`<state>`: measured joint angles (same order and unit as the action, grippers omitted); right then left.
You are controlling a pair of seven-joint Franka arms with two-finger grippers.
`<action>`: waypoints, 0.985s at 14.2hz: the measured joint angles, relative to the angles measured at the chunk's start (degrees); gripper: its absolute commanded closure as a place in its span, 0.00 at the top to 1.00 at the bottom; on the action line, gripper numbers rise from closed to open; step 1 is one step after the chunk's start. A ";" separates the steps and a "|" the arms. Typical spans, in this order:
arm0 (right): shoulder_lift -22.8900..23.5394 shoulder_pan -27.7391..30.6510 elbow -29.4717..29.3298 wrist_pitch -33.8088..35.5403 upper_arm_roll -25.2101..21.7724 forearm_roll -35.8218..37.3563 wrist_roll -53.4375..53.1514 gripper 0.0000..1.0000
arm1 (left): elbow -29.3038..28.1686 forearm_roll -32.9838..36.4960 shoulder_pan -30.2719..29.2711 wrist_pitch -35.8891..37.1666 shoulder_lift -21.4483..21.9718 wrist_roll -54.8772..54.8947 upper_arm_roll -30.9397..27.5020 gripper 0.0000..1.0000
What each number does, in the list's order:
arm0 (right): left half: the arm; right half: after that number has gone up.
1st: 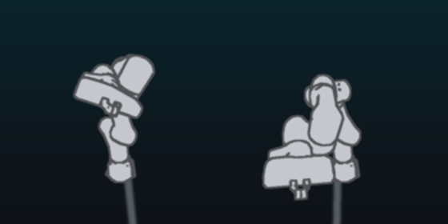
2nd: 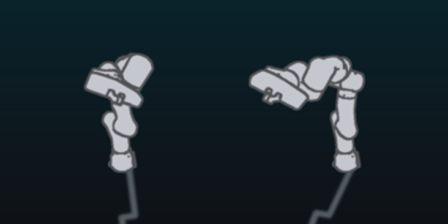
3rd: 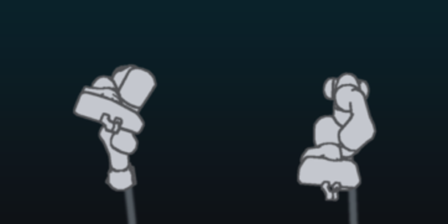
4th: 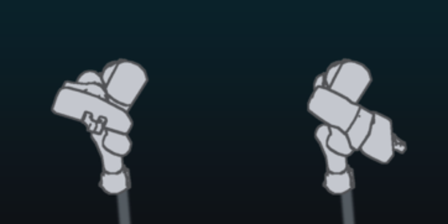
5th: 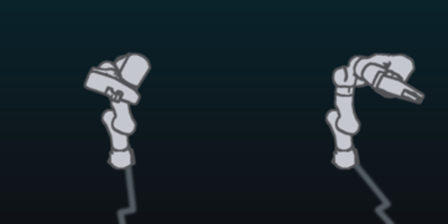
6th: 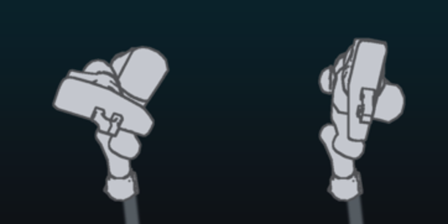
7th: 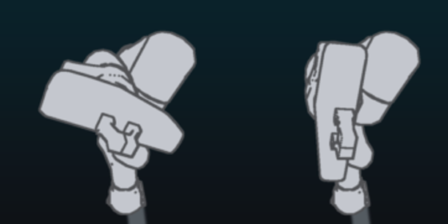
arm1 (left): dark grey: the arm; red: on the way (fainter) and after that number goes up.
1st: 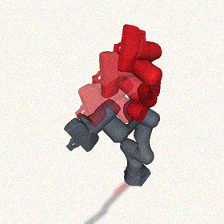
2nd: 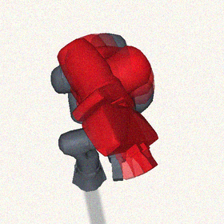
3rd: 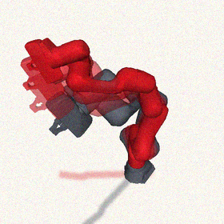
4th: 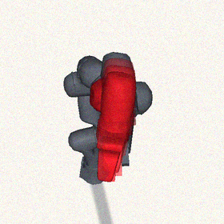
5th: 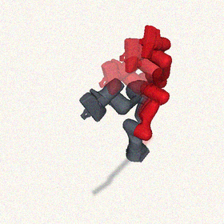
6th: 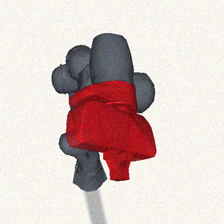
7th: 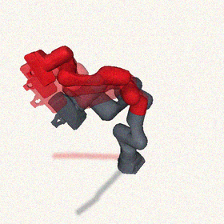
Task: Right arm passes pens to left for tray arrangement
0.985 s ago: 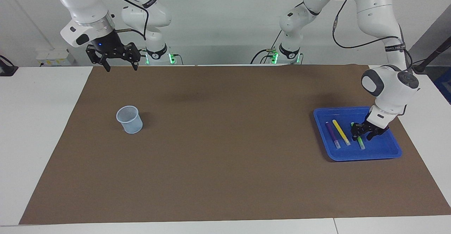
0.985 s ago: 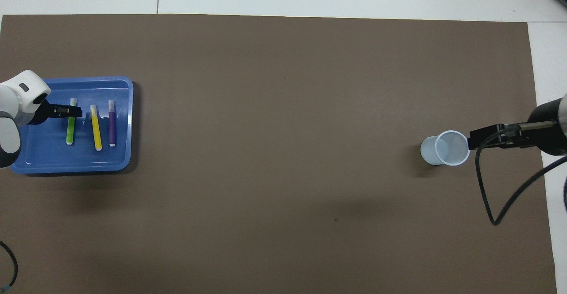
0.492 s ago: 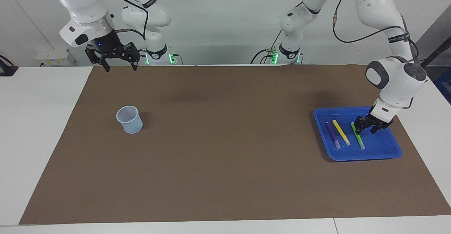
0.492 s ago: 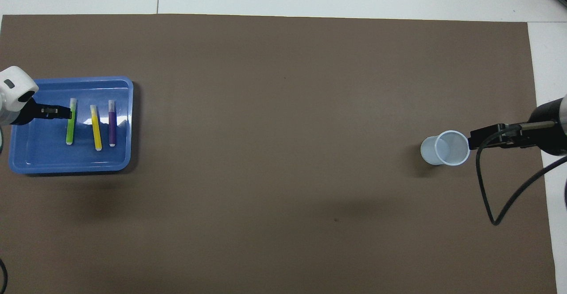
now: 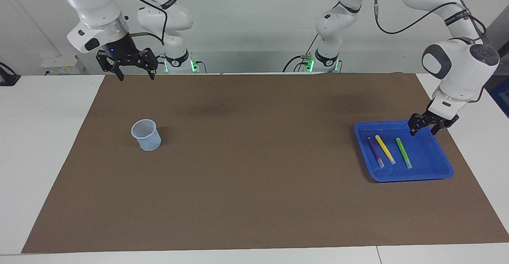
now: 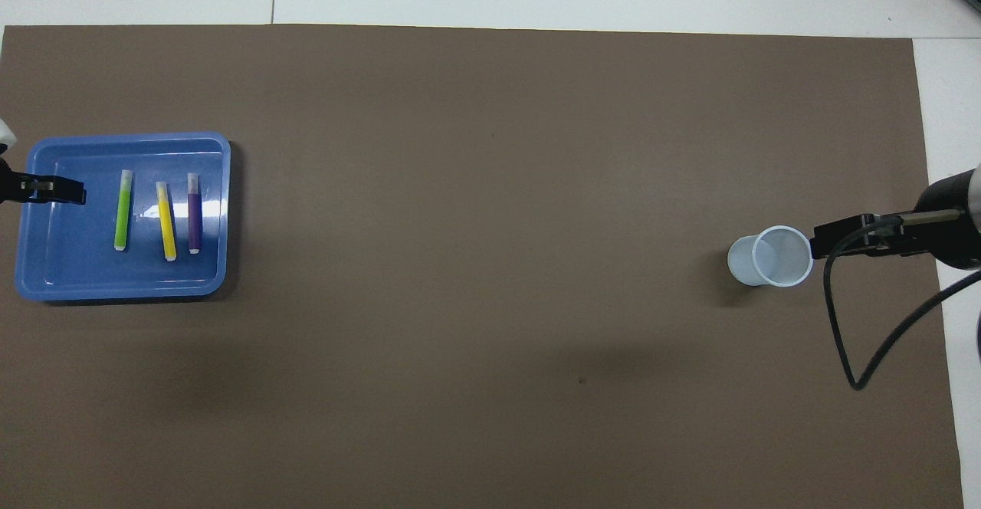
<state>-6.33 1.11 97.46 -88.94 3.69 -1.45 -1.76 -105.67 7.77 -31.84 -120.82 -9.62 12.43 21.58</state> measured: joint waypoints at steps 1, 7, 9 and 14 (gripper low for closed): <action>0.00 0.00 -0.01 0.00 0.00 0.00 0.00 1.00 | 1.05 0.00 0.01 1.53 0.53 -0.09 0.49 0.82; 0.00 0.00 -0.04 0.00 0.00 0.00 0.00 1.00 | 2.77 0.00 0.04 4.07 2.69 -0.29 1.36 0.86; 0.00 -0.01 -0.05 0.00 0.00 0.00 0.00 1.00 | 2.81 0.00 0.10 4.91 3.39 -0.30 1.58 0.86; 0.00 -0.01 -0.07 0.00 0.00 0.00 0.00 1.00 | 2.88 -1.14 11.52 8.48 7.07 -3.55 -6.20 0.86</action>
<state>-6.33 1.11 97.39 -88.94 3.70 -1.45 -1.76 -102.80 6.63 -20.32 -112.34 -2.55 8.89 15.38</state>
